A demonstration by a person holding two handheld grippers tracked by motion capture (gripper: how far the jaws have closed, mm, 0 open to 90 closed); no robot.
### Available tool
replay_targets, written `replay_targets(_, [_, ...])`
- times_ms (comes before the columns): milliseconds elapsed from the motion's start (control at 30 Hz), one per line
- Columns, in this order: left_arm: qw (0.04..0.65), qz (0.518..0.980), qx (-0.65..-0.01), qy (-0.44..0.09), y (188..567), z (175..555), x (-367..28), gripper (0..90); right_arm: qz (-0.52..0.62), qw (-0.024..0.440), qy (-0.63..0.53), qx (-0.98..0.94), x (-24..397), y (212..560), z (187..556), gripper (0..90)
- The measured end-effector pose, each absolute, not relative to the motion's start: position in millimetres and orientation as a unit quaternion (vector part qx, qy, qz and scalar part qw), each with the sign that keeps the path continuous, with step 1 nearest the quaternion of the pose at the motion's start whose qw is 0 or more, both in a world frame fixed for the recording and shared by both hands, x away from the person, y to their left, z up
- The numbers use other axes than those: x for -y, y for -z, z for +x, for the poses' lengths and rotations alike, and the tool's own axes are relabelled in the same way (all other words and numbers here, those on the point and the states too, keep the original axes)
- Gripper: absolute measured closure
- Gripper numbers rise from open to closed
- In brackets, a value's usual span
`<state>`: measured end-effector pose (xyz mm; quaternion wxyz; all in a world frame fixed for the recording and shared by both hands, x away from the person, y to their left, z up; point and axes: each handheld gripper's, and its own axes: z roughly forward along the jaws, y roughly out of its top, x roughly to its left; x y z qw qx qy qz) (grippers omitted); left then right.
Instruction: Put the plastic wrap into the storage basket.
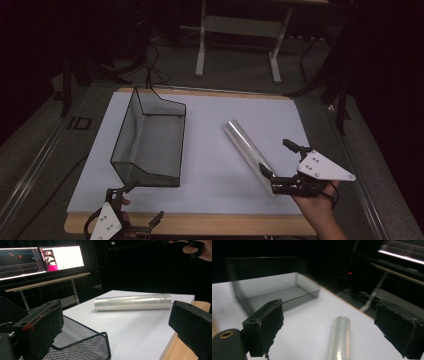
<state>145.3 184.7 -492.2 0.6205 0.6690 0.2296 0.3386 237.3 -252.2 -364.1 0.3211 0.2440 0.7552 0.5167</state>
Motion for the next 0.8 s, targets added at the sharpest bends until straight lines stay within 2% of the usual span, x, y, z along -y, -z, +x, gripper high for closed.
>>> replay_targets(133, [0.618,0.672,-0.226,-0.339,492.6,145.6,-183.7,0.4,0.258,0.317,-0.505,-0.76,249.9,357.8,253.9,8.6])
replay_targets(400, [0.617,0.674,-0.224,-0.338,492.7,145.9,-184.2,0.4,0.271,0.273,-0.487,-0.784,244.6,359.2,281.5,9.2])
replay_targets(433, [0.618,0.674,-0.224,-0.338,492.8,146.0,-184.4,0.4,0.274,0.257,-0.476,-0.795,242.6,361.1,289.2,11.6])
replay_targets(800, [0.617,0.676,-0.223,-0.337,492.9,146.2,-184.7,0.3,0.295,0.228,-0.447,-0.813,238.7,386.6,321.4,14.9])
